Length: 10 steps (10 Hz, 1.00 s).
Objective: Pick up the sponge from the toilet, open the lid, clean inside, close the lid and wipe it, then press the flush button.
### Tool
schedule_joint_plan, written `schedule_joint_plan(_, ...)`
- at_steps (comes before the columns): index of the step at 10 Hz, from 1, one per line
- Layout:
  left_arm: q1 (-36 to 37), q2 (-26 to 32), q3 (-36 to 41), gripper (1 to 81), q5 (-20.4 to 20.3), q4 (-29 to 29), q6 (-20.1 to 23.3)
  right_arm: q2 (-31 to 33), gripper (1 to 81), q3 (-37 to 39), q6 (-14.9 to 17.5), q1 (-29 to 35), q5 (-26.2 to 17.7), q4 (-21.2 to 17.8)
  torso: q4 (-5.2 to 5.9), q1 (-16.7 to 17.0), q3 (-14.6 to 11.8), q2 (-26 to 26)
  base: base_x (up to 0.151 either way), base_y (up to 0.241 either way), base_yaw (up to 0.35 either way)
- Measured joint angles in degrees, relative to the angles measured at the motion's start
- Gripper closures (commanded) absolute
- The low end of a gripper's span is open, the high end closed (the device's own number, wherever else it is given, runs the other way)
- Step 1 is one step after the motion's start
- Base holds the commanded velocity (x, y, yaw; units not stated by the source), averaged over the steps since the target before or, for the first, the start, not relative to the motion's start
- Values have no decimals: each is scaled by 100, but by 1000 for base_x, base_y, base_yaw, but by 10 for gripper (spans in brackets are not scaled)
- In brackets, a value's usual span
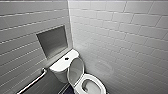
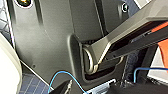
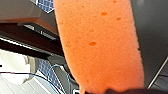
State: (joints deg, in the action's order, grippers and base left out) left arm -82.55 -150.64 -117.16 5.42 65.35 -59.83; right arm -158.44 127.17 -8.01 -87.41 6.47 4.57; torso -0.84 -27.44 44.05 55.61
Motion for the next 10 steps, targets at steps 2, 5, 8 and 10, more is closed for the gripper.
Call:
schedule_joint_plan(2,-104,-256,-478,10,-30,-4,-4,-134,811,212,0,28,-11,2,0,50,0,-72,0,0,0)
schedule_joint_plan(5,-300,-603,-1324,10,-55,-282,-22,-324,811,384,-1,33,-15,5,0,57,-2,-63,0,0,0)
schedule_joint_plan(8,-377,-918,-1619,10,101,-833,1019,-462,811,688,0,26,-24,2,0,61,-4,-63,0,0,0)
schedule_joint_plan(10,-374,-1061,-1783,10,407,-2054,2966,-608,811,907,0,11,-13,2,0,61,-4,-63,0,0,0)
